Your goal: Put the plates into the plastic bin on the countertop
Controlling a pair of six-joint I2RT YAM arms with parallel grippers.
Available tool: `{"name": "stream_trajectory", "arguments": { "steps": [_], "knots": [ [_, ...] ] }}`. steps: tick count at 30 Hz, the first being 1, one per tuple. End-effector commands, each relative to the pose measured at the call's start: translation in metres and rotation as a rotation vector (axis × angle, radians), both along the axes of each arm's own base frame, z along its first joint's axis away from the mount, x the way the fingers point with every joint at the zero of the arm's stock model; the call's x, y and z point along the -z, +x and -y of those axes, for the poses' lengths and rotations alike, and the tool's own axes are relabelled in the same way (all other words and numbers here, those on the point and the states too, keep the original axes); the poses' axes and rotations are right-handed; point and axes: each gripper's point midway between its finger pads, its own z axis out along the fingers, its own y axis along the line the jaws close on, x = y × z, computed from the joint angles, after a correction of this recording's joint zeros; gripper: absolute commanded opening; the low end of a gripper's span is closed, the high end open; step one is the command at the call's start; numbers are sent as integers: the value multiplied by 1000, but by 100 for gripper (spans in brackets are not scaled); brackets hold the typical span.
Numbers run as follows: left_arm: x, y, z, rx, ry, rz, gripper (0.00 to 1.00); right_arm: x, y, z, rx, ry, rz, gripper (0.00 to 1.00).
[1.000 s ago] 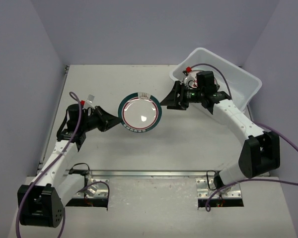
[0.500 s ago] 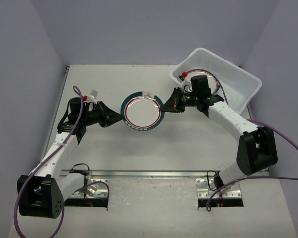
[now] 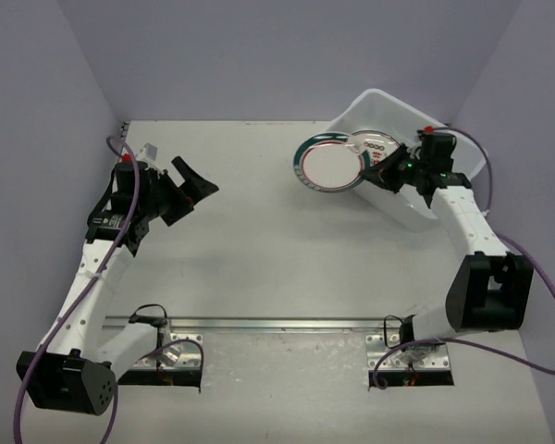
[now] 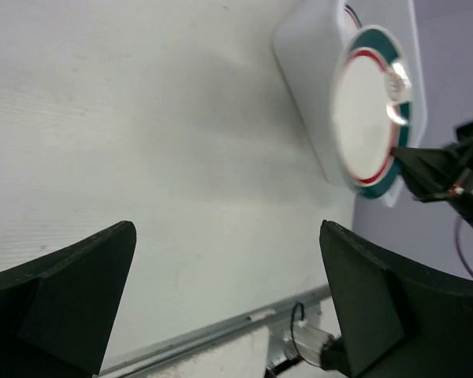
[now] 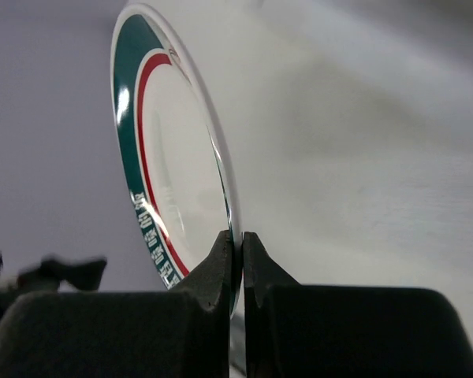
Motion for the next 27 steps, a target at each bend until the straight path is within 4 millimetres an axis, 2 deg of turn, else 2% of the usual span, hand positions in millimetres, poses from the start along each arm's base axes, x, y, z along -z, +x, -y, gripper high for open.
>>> {"name": "stream_trajectory", "arguments": {
  "steps": [1,2,3,5,8,10,13,15,16,17,25,26,27],
  "knots": [
    [43,-23,-34,-86,191,-72,100,-40,31,111,564,-175,88,0],
    [49,-27,-31,-64,184,-83,100,-37,33,134,694,-226,79,0],
    [56,-30,-28,-44,176,-99,100,-33,34,146,780,-226,57,0],
    [66,-37,-24,-18,162,-119,100,-23,37,160,908,-198,12,0],
    [70,-45,-21,-9,147,-113,100,-18,56,173,985,-224,-43,0],
    [67,-47,-19,-1,136,-99,100,-7,66,174,999,-250,-107,0],
    [65,-49,-15,21,122,-98,100,-1,75,177,1030,-275,-132,0],
    [66,-50,-13,38,114,-104,100,-8,83,179,1056,-304,-98,0],
    [66,-51,-11,43,111,-107,100,-6,89,171,1038,-326,-89,0],
    [67,-52,-11,45,110,-110,100,-16,96,166,1026,-350,-58,0],
    [70,-56,-10,63,111,-116,100,28,111,152,987,-329,-184,0],
    [71,-56,-9,70,110,-116,100,31,113,150,978,-326,-193,5],
    [71,-56,-8,77,110,-116,100,35,113,148,968,-325,-204,14]
  ]
}}
